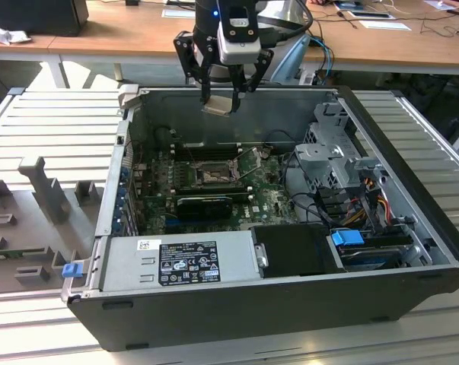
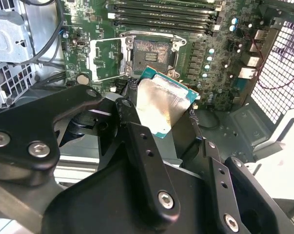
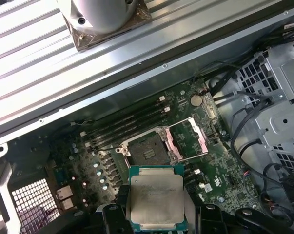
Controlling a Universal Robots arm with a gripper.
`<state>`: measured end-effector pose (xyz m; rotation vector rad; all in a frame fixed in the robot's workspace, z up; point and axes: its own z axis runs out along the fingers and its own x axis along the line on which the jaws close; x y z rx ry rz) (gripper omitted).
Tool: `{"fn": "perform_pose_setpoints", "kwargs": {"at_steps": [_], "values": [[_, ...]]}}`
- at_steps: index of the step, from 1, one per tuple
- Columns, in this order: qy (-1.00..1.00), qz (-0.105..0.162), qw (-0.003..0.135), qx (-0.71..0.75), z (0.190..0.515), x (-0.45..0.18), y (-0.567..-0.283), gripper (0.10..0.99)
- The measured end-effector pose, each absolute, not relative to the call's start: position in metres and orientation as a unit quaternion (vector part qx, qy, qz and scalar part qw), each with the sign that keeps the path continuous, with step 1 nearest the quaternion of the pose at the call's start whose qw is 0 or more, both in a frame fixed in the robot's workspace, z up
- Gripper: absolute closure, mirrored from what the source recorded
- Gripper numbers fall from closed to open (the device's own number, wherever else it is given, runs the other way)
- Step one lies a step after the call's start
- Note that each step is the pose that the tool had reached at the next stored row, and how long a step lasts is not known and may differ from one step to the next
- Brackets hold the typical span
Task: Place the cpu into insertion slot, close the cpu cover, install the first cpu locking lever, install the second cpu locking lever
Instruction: 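Place the cpu into insertion slot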
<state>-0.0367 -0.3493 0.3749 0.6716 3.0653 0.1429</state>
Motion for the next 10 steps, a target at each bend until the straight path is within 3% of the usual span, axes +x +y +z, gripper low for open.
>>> {"fn": "perform_pose_setpoints", "kwargs": {"at_steps": [10], "values": [[0.972,0.045,0.001,0.231,0.3748,-0.0367,-0.3493,0.557]]}}
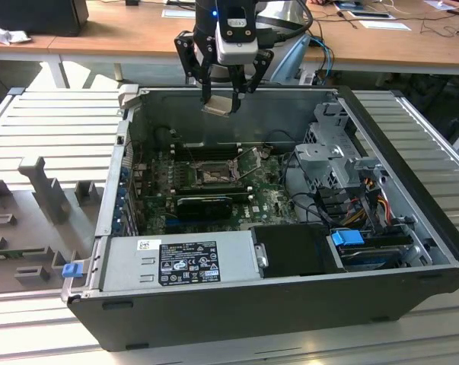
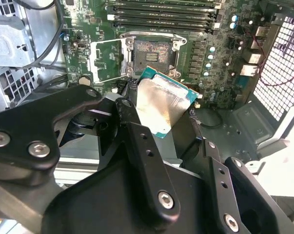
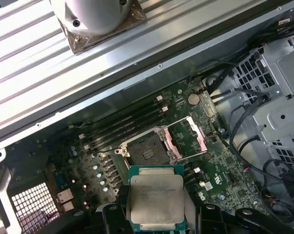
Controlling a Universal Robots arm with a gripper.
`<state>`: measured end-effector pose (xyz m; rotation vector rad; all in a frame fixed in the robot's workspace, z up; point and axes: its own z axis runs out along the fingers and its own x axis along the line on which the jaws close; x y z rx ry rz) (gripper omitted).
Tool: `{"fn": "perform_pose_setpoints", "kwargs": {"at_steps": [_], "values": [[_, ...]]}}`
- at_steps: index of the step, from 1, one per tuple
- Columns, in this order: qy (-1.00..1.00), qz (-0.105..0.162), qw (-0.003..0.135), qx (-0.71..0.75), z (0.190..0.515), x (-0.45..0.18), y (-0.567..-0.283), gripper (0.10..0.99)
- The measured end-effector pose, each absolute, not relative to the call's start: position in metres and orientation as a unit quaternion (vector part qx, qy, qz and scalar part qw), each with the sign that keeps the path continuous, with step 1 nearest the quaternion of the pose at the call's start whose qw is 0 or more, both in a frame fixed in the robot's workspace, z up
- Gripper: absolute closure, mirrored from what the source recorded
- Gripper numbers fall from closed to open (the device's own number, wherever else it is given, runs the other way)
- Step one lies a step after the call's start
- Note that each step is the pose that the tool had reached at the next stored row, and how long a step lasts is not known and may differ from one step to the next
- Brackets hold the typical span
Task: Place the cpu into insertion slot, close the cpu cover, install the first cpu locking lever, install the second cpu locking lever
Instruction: 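Place the cpu into insertion slot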
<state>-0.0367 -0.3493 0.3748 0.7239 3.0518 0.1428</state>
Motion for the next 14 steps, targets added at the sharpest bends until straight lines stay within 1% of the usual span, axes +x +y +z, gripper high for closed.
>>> {"fn": "perform_pose_setpoints", "kwargs": {"at_steps": [14], "values": [[0.959,0.045,0.003,0.279,0.3710,-0.0367,-0.3493,0.557]]}}
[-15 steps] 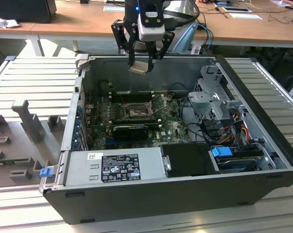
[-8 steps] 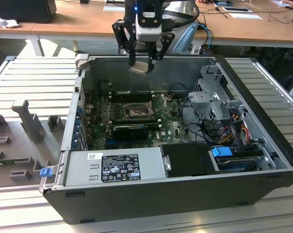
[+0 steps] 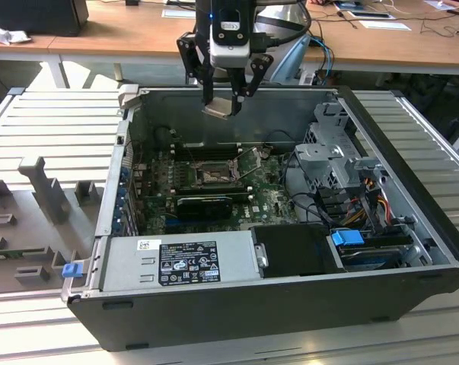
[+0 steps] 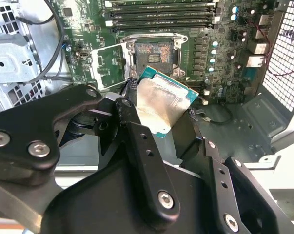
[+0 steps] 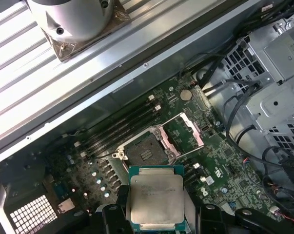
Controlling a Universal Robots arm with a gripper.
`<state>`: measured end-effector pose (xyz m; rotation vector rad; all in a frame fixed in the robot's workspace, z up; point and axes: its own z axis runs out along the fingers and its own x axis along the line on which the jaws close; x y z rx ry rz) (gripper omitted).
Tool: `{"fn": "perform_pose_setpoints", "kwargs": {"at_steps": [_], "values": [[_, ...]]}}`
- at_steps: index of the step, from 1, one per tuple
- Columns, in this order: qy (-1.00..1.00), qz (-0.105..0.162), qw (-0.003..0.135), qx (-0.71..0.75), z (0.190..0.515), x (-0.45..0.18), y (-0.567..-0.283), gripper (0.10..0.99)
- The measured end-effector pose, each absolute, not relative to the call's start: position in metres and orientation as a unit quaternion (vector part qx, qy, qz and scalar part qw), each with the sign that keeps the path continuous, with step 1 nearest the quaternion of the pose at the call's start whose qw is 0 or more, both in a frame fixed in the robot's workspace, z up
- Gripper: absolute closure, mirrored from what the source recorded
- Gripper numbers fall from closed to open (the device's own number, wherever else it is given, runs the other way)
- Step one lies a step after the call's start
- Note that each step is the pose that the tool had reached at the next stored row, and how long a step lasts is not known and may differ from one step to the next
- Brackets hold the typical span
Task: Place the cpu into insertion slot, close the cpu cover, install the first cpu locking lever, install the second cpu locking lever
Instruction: 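Place the cpu into insertion slot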
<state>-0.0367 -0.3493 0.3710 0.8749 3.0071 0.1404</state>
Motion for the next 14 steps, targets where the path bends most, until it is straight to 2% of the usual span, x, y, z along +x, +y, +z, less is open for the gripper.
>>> {"fn": "perform_pose_setpoints", "kwargs": {"at_steps": [14], "values": [[0.956,0.045,0.004,0.290,0.3670,-0.0366,-0.3493,0.557]]}}
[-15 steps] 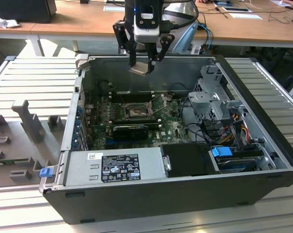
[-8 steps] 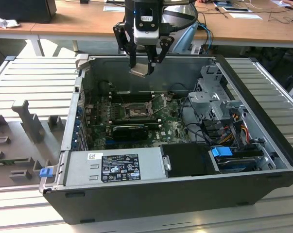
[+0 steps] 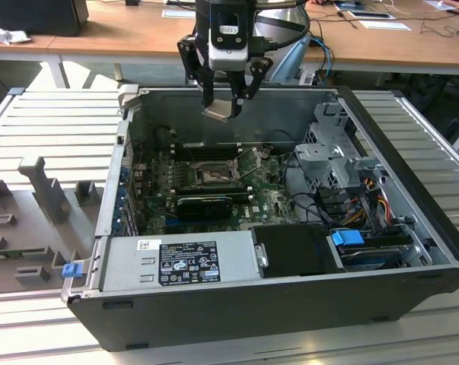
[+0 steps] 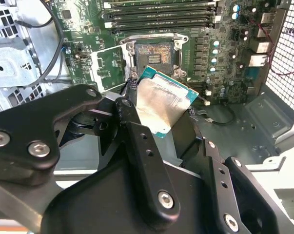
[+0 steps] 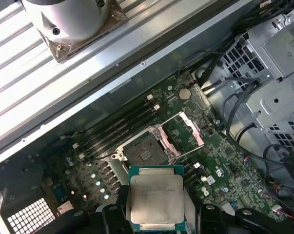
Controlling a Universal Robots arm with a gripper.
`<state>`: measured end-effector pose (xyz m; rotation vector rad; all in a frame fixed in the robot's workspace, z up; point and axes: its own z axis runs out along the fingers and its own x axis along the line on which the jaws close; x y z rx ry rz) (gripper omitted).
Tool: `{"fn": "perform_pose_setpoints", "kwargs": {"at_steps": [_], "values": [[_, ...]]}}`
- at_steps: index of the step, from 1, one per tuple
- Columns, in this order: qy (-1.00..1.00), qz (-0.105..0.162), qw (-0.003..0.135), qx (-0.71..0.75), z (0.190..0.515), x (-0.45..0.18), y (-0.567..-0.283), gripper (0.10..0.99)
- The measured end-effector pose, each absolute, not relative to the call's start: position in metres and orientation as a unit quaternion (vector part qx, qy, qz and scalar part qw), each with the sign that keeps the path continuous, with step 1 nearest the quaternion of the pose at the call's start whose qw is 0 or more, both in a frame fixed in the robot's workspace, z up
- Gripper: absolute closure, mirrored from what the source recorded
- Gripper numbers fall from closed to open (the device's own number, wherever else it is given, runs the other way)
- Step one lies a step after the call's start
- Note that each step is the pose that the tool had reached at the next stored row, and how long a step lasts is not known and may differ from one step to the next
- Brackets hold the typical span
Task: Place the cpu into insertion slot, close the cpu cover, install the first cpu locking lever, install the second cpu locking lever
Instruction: 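Place the cpu into insertion slot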
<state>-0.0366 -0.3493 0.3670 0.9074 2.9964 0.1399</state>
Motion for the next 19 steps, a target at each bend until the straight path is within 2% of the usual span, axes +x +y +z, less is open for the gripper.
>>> {"fn": "perform_pose_setpoints", "kwargs": {"at_steps": [19], "values": [[0.942,0.044,0.006,0.334,0.3657,-0.0366,-0.3493,0.557]]}}
